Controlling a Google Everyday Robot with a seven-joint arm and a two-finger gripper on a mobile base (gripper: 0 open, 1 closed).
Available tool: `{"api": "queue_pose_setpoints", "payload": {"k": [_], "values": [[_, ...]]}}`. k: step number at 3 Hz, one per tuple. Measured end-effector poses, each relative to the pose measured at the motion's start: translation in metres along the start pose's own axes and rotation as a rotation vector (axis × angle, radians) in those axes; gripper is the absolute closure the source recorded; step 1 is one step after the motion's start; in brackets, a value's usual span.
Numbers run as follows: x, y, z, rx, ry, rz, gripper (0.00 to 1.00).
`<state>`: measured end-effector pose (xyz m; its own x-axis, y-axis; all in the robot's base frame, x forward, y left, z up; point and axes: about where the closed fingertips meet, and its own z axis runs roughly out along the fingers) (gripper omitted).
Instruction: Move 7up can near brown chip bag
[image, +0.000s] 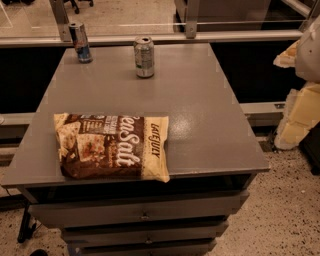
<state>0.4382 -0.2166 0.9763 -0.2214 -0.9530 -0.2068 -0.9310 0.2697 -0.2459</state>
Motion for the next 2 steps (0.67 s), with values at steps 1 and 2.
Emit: {"api": "queue_pose_setpoints", "payload": {"k": [1,2], "values": [[0.000,0.000,0.000,0.000,0.000,0.000,0.00],[-0.010,-0.013,0.011,0.016,-0.068,-0.003,0.00]]}}
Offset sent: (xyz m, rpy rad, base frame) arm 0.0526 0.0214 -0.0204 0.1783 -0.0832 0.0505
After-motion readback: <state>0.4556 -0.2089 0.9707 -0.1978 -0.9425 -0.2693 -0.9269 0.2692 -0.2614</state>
